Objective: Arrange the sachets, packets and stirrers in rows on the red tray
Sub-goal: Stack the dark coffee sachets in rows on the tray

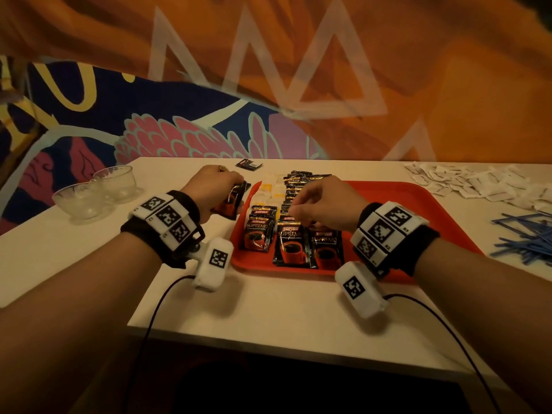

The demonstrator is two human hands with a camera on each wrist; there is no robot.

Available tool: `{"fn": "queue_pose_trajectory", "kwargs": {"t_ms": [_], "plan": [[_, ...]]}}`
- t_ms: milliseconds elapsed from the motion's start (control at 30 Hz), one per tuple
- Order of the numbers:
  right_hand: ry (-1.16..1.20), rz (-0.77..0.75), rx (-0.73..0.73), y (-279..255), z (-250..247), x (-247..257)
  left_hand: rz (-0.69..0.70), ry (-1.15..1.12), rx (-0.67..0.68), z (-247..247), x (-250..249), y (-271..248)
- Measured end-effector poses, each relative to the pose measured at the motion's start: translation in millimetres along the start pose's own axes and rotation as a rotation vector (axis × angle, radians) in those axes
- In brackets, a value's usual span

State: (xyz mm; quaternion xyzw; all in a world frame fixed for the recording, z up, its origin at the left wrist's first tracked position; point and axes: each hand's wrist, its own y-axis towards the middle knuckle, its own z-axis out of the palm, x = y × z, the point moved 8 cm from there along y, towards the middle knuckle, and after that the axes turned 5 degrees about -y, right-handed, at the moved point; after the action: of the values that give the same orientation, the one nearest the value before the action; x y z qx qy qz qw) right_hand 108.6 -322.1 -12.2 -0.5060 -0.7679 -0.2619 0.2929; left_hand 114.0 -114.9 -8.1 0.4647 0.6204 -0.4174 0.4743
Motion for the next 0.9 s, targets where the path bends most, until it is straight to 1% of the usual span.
{"fn": "queue_pose_trajectory", "kwargs": {"t_ms": [133, 200, 267, 367, 467, 567, 633, 667, 733, 800, 833, 900], "plan": [[0.094, -0.015, -0.008, 1, 7, 13, 0.110, -0.277, 0.093, 14, -16, -15], [0.144, -0.027, -0.011, 2, 13, 22, 0.141, -0.362, 0.118, 21, -19, -21], [0.156, -0.038, -0.057, 3, 13, 28, 0.165, -0.398, 0.151, 30, -22, -27], [0.046, -0.057, -0.183, 2, 1, 35, 0.206, -0.398, 0.191, 35, -28, -34], [0.027, -0.088, -0.233, 0, -6, 39, 0.213, -0.379, 0.194, 30, -31, -35], [-0.012, -0.126, -0.242, -2, -2, 47, 0.205, -0.363, 0.132, 25, -30, -31], [-0.007, -0.120, -0.250, -1, -2, 46, 0.208, -0.382, 0.083, 21, -29, -30], [0.013, -0.109, -0.244, -1, -3, 45, 0.208, -0.401, 0.089, 20, -28, -30], [0.059, -0.078, -0.231, 1, -4, 38, 0.206, -0.427, 0.155, 19, -26, -32], [0.082, -0.060, -0.214, 2, -4, 34, 0.243, -0.361, 0.217, 19, -23, -34], [0.083, -0.054, -0.195, 3, -3, 33, 0.270, -0.305, 0.218, 17, -22, -34], [0.057, -0.037, -0.150, 4, 1, 31, 0.303, -0.204, 0.169, 9, -20, -29]]}}
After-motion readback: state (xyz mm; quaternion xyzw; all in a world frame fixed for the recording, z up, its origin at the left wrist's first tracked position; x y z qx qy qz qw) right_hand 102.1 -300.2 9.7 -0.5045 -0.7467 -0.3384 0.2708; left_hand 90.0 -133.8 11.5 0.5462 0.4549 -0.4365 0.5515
